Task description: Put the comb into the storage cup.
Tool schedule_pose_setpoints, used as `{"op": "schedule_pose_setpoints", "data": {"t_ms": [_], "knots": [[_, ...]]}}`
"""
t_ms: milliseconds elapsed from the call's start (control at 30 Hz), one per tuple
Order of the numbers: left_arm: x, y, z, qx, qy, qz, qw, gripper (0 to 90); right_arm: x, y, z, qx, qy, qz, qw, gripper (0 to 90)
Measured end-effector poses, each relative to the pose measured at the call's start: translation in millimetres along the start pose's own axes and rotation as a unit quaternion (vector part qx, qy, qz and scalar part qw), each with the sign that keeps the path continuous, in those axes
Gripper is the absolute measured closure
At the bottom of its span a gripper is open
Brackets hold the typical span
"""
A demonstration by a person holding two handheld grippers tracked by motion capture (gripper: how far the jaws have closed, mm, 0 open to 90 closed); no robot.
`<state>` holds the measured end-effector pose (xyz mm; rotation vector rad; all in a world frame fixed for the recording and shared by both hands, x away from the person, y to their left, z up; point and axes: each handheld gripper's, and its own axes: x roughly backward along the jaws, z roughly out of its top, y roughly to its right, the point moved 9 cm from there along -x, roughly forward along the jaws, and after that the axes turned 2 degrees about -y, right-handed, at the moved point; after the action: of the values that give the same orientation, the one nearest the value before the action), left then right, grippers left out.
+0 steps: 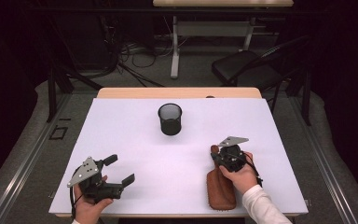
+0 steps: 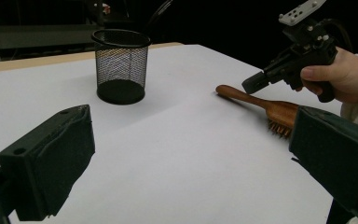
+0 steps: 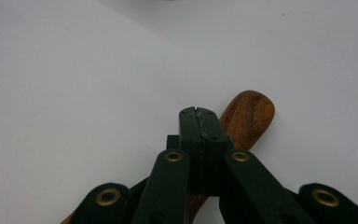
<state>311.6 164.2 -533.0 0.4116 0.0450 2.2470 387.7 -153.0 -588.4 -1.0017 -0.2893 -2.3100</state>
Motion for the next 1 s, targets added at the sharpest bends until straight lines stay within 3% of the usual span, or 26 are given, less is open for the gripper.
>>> {"op": "schedule_pose_setpoints", "data": {"t_ms": [400, 733, 1000], "knots": [[0.4, -0.1, -0.3, -0.001, -0.001, 0.001, 1.0000, 0.4, -17.9, -3.3, 3.1, 0.014, -0.028, 0.009, 0.9995, 90.0], [2.9, 0.3, 0.0, -0.002, 0.003, 0.005, 1.0000, 0.4, -20.2, 2.0, 0.2, -0.002, -0.044, 0.014, 0.9989, 90.0], [3.0, 0.0, -1.2, -0.002, 0.000, 0.006, 1.0000, 0.4, -21.0, 6.0, -3.4, 0.006, -0.055, 0.007, 0.9985, 90.0]]}}
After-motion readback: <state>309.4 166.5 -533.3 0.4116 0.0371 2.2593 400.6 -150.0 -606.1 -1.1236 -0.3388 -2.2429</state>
